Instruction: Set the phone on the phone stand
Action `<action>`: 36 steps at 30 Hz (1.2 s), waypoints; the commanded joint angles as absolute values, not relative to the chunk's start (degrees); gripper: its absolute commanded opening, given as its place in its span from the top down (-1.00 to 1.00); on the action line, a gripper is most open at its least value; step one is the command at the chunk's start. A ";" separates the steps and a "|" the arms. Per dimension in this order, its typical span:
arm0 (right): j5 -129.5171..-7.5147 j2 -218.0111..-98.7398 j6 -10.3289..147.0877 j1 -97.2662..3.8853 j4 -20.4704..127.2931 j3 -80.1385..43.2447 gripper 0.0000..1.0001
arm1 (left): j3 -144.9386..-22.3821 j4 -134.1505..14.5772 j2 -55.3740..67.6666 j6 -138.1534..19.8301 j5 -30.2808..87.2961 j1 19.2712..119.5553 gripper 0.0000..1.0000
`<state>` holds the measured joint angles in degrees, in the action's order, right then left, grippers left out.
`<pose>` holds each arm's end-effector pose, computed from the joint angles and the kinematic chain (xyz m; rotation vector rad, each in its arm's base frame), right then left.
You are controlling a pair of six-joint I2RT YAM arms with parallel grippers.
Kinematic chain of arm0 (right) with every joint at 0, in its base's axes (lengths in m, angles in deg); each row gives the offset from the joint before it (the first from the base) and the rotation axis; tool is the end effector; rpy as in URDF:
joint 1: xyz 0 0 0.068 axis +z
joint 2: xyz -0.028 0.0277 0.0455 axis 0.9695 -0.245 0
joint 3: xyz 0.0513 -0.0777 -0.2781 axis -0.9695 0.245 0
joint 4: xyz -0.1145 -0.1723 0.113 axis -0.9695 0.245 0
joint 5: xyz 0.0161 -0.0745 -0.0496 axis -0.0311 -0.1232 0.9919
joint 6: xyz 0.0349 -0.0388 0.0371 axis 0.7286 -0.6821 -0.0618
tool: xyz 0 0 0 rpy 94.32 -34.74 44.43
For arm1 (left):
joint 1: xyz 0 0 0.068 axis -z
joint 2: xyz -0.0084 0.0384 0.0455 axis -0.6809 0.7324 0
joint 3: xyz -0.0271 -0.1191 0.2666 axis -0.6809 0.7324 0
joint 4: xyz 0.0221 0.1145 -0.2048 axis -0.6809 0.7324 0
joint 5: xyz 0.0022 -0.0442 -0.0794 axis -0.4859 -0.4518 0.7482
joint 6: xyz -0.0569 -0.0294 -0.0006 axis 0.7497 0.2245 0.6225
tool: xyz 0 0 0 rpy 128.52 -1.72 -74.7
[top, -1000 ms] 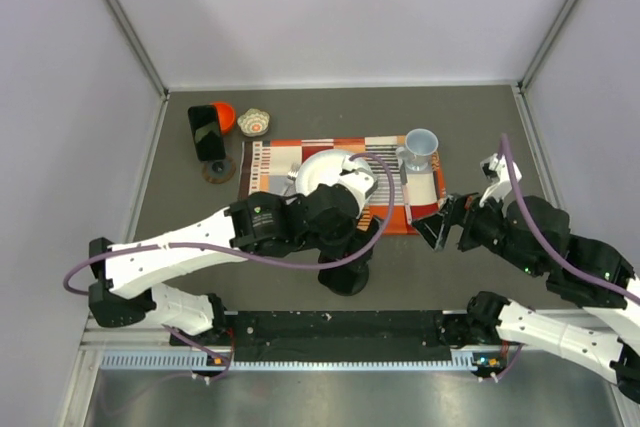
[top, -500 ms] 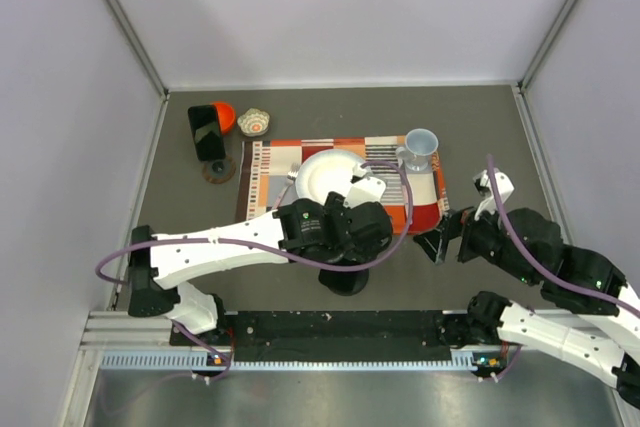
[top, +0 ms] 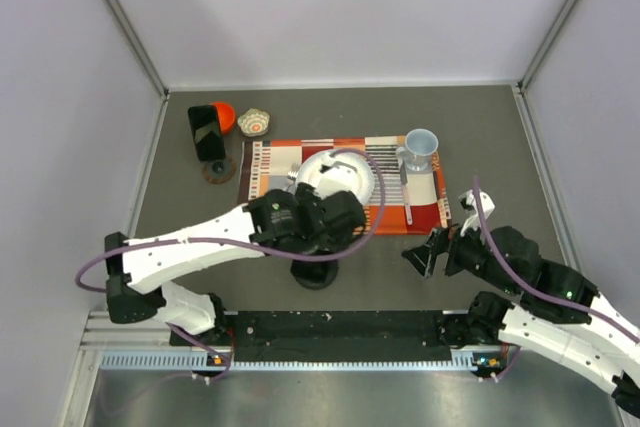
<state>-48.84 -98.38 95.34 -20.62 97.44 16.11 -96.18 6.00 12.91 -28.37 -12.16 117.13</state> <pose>0.0365 0.0345 0.2958 -0.2477 2.0643 0.7764 0.0940 -0.2348 0.3639 0.4865 2.3596 -0.1586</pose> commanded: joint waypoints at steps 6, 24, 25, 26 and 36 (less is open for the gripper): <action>-53.32 -90.22 94.44 -21.06 85.25 23.26 -0.97 | -94.29 8.76 -1.84 -37.59 -9.12 95.67 1.00; -52.35 -90.39 86.44 -21.06 82.26 23.70 -0.98 | -98.16 -3.61 2.90 -58.51 -6.33 61.12 1.00; -52.26 -90.30 86.44 -21.06 82.26 23.79 -0.98 | -96.41 -8.68 2.72 -59.39 -5.25 58.67 1.00; -52.00 -90.48 86.35 -21.06 82.26 23.70 -0.98 | -95.96 -10.12 2.81 -60.10 -4.28 57.69 1.00; -50.68 -90.65 85.38 -21.15 82.35 23.00 -0.98 | -90.08 -17.14 3.53 -70.29 -5.41 53.20 1.00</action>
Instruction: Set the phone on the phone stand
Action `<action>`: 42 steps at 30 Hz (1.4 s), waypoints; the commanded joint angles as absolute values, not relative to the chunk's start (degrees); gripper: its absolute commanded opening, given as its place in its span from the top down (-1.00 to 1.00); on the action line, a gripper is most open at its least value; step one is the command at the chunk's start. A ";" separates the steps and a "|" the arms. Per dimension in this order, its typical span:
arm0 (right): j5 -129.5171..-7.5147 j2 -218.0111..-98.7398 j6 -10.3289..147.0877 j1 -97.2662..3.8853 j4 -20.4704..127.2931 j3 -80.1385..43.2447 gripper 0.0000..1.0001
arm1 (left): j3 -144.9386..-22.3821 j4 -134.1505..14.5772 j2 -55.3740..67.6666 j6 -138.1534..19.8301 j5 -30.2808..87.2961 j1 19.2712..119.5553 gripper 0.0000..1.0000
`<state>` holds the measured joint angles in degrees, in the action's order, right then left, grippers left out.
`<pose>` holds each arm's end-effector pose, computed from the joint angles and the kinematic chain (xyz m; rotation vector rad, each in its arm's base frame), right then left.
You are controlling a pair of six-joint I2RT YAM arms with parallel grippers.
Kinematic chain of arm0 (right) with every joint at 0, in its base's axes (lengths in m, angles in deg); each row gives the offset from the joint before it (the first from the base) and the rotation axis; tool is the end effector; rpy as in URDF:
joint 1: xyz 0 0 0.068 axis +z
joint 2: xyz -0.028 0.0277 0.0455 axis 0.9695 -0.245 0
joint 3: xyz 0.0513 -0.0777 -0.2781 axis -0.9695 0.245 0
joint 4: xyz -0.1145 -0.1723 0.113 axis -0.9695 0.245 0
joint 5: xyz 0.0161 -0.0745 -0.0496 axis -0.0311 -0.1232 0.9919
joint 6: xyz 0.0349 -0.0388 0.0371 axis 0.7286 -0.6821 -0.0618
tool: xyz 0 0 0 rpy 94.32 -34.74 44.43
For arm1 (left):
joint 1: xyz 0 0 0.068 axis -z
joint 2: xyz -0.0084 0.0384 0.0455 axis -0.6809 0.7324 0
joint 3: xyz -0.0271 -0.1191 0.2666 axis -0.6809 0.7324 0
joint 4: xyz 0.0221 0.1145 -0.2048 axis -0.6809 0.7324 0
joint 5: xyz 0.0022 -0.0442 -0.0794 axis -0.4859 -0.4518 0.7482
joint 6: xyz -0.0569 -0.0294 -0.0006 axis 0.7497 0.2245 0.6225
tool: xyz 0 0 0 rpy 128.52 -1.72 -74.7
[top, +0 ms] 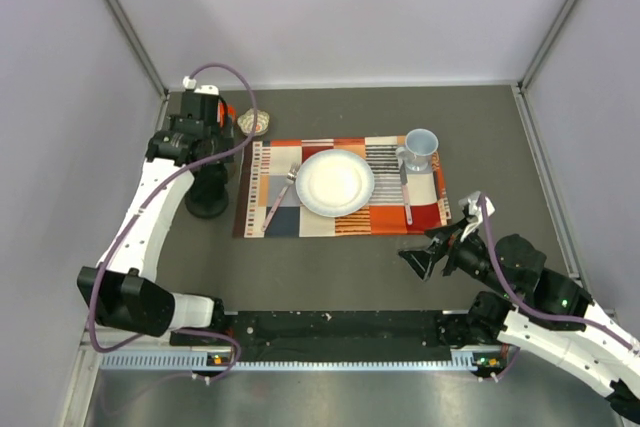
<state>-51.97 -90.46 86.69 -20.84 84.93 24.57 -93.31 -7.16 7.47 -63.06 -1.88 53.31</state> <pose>0.0334 0.0344 0.2805 -0.3690 1.8367 0.8511 0.2491 -0.0267 0.3846 -0.1298 2.3059 0.2963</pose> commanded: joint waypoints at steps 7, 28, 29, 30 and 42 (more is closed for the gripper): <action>-49.62 -91.27 84.15 -21.15 82.35 22.30 -0.98 | -76.62 -29.21 -1.41 -73.29 -4.01 52.06 1.00; -52.08 -92.76 85.56 -21.06 82.44 20.80 -0.98 | -74.77 -29.56 -2.20 -60.64 -14.29 46.78 -0.54; -52.09 -92.85 85.56 -21.15 82.52 20.80 -0.98 | -74.60 -29.04 -2.37 -60.02 -14.38 46.35 -0.57; -52.26 -93.11 85.56 -21.15 82.44 20.80 -0.98 | -74.42 -28.86 -2.72 -59.58 -14.21 46.08 -0.59; -52.52 -94.26 85.47 -21.06 82.35 20.36 -0.98 | -74.33 -26.66 -6.06 -56.33 -13.25 44.94 -0.97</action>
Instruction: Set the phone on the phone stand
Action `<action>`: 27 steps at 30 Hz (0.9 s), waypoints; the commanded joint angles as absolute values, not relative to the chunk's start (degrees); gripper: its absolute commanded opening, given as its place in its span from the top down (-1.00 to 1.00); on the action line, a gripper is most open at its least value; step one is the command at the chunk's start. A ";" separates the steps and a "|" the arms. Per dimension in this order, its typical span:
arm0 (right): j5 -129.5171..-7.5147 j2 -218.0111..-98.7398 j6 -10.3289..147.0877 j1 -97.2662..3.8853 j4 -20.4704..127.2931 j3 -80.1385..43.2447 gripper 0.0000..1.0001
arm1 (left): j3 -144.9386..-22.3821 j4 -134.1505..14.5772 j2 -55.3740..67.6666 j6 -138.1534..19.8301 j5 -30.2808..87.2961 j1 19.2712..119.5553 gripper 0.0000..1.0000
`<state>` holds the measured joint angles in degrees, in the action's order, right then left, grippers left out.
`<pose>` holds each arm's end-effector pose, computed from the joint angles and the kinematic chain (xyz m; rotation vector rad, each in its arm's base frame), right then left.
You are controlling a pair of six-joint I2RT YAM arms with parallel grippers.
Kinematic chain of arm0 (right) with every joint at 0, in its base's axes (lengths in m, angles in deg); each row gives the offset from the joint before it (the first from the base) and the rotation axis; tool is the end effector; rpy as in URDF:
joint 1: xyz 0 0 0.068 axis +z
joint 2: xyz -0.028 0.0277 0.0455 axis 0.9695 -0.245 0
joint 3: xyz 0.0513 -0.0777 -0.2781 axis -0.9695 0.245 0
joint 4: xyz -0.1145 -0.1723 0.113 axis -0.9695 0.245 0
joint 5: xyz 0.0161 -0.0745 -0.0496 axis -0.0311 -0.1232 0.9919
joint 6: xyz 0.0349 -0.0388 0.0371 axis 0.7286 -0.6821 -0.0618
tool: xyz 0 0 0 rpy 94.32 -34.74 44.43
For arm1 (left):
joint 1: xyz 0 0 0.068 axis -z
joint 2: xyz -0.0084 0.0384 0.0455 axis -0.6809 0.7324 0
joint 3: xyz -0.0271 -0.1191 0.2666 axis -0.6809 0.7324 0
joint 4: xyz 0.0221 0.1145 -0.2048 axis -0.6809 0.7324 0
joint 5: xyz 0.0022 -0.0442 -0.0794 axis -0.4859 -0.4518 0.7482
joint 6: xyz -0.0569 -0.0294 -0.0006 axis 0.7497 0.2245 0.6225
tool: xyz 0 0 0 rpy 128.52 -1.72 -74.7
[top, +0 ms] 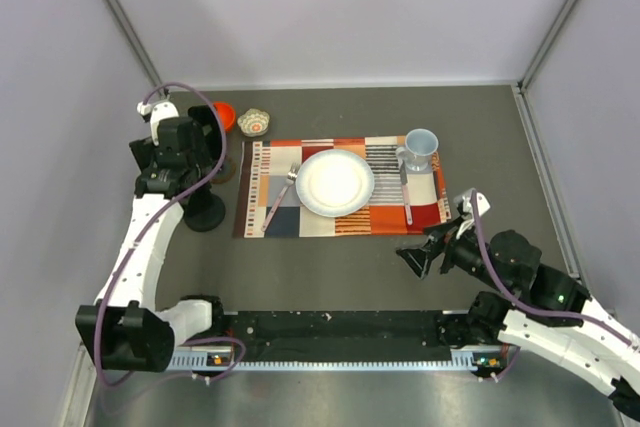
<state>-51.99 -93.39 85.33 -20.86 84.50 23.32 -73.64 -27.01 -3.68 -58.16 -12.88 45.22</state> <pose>0.0373 0.0400 0.2865 -0.3970 1.8490 0.8232 0.2192 0.0184 0.3552 -0.5100 2.0300 0.4676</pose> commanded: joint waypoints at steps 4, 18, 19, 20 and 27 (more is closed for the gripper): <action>-51.21 -94.61 86.26 -21.15 82.70 20.10 -0.98 | -78.54 -20.45 -8.52 -55.01 -10.17 44.94 -0.98; -45.49 -99.44 81.96 -21.06 86.13 15.17 -0.98 | -88.65 -12.10 -13.47 -48.96 -4.35 44.94 -0.98; -45.76 -99.36 82.13 -21.15 86.13 15.26 -0.98 | -89.53 -11.37 -12.23 -48.51 -5.15 44.94 -0.98; -46.28 -99.36 82.22 -21.15 86.13 15.52 -0.98 | -89.89 -10.84 -11.00 -48.24 -6.11 44.94 -0.97; -47.16 -97.69 82.57 -21.15 86.30 16.05 -0.98 | -88.84 -9.95 -3.17 -47.80 -7.88 44.94 -0.97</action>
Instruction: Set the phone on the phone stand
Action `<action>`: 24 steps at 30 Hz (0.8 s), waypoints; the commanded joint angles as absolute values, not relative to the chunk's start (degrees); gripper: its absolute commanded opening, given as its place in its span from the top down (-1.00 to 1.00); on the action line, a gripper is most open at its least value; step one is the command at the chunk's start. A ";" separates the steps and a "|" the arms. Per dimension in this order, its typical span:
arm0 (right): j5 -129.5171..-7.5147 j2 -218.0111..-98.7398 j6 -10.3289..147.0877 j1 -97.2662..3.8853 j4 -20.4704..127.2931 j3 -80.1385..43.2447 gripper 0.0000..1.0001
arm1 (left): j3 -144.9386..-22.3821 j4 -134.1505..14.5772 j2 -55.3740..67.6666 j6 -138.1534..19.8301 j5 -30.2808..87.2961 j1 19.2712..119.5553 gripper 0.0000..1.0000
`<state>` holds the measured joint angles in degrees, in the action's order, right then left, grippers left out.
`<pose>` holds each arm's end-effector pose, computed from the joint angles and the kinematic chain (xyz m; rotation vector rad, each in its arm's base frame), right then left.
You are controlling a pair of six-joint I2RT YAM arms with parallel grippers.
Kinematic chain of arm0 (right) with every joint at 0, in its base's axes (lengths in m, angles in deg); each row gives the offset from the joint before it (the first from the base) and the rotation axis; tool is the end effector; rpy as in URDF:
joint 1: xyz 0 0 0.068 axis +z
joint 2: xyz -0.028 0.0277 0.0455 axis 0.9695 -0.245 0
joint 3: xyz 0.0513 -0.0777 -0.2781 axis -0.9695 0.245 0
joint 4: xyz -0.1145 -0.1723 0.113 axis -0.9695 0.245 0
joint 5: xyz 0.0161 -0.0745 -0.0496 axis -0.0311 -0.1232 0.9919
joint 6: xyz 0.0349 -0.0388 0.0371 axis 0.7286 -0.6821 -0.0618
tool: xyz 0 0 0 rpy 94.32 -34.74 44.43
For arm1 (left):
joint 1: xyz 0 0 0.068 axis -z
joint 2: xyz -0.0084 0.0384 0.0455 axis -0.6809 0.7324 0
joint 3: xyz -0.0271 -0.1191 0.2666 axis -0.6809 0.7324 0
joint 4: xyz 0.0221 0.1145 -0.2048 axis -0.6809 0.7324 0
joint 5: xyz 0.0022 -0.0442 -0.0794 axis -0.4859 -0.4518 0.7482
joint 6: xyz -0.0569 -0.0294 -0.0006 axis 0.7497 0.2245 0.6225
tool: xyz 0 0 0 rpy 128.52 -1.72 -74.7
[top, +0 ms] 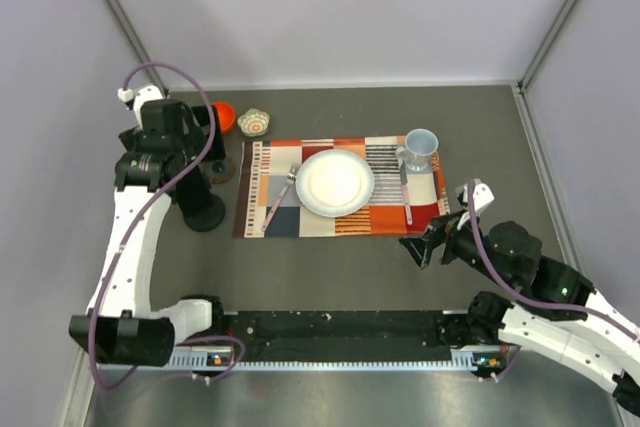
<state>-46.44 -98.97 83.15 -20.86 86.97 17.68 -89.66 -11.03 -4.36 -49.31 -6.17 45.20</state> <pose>0.0449 0.0427 0.3083 -0.3721 1.8679 0.6911 0.1964 0.0143 0.4148 -0.6049 2.0064 0.2474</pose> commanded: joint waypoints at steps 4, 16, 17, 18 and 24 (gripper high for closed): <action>-46.99 -96.63 82.40 -21.06 86.39 16.41 -0.98 | -86.47 -10.66 -1.94 -47.71 -10.07 44.94 -0.97; -46.90 -95.75 81.43 -21.06 86.57 17.20 -0.98 | -79.53 -17.95 -3.25 -53.33 -7.36 44.94 -0.58; -46.81 -95.75 81.43 -21.06 86.57 17.20 -0.98 | -79.26 -18.65 -3.60 -54.91 -6.83 44.94 -0.39; -46.90 -95.58 81.34 -21.06 86.65 17.28 -0.98 | -78.82 -19.70 -4.04 -55.53 -6.91 44.94 -0.16; -47.34 -95.49 81.08 -21.06 86.65 17.37 -0.98 | -74.08 -25.25 -6.77 -65.37 2.90 44.94 1.00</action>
<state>-47.07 -96.08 82.10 -20.86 87.14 17.77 -76.42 -18.53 -4.79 -57.57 -4.99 45.15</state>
